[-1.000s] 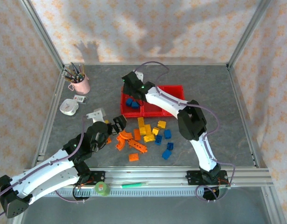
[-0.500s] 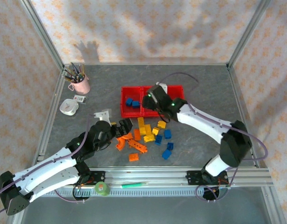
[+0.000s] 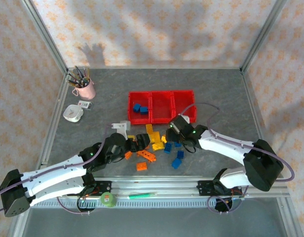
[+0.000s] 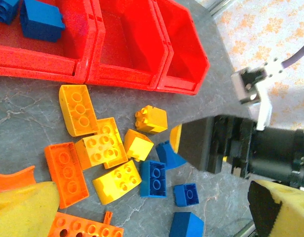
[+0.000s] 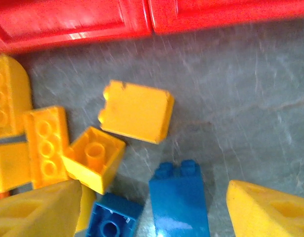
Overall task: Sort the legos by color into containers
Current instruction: Pick up the lego from the bottom-center of the table.
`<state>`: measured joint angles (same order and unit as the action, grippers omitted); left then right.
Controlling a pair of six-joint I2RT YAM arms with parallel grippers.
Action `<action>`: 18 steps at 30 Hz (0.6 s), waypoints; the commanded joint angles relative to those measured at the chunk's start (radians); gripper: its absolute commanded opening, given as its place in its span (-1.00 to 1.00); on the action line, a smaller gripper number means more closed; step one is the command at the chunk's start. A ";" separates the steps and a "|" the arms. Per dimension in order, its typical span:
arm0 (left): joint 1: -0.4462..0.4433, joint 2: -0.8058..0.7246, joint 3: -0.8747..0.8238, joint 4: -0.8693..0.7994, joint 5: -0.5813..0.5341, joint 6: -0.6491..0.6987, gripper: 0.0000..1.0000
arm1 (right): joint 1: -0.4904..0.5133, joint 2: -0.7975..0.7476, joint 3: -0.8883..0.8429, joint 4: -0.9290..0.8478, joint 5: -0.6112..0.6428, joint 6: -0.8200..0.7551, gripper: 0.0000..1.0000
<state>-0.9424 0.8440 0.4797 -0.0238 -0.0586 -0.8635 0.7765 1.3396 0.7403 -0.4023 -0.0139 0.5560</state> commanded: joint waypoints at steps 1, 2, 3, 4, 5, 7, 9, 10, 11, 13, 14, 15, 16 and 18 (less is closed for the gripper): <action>-0.011 0.012 -0.010 0.072 0.004 -0.017 0.98 | 0.003 -0.006 -0.034 0.040 -0.018 0.001 0.51; -0.012 0.018 -0.009 0.075 0.003 -0.017 0.98 | 0.002 -0.002 -0.043 0.047 -0.013 -0.001 0.49; -0.012 0.024 -0.008 0.077 0.003 -0.015 0.98 | 0.002 0.006 -0.051 0.055 -0.004 -0.003 0.47; -0.012 0.030 -0.006 0.080 0.003 -0.015 0.99 | 0.001 0.014 -0.054 0.060 0.001 -0.004 0.45; -0.013 0.034 -0.004 0.082 0.002 -0.015 0.98 | 0.000 0.022 -0.054 0.065 0.002 -0.004 0.44; -0.014 0.042 0.001 0.087 0.004 -0.015 0.98 | -0.006 0.043 -0.050 0.072 0.003 -0.005 0.39; -0.014 0.048 0.003 0.091 0.003 -0.015 0.98 | -0.014 0.056 -0.054 0.089 -0.001 -0.005 0.31; -0.014 0.050 0.005 0.091 0.002 -0.013 0.99 | -0.020 0.063 -0.055 0.095 -0.003 -0.005 0.29; -0.014 0.050 0.005 0.091 0.000 -0.013 0.98 | -0.024 0.070 -0.053 0.099 -0.003 -0.007 0.28; -0.014 0.052 0.005 0.091 -0.001 -0.017 0.98 | -0.035 0.079 -0.048 0.098 0.000 -0.013 0.24; -0.014 0.052 0.004 0.093 -0.001 -0.018 0.98 | -0.038 0.080 -0.050 0.103 0.003 -0.016 0.21; -0.014 0.052 0.004 0.096 -0.001 -0.019 0.98 | -0.041 0.084 -0.053 0.110 0.005 -0.019 0.19; -0.014 0.052 0.002 0.099 -0.002 -0.018 0.98 | -0.046 0.089 -0.055 0.113 0.005 -0.022 0.17; -0.014 0.053 0.002 0.103 -0.004 -0.019 0.98 | -0.052 0.103 -0.052 0.113 0.003 -0.026 0.11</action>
<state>-0.9493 0.8928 0.4797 0.0402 -0.0589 -0.8673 0.7326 1.4246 0.6926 -0.3042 -0.0273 0.5430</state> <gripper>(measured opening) 0.992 0.565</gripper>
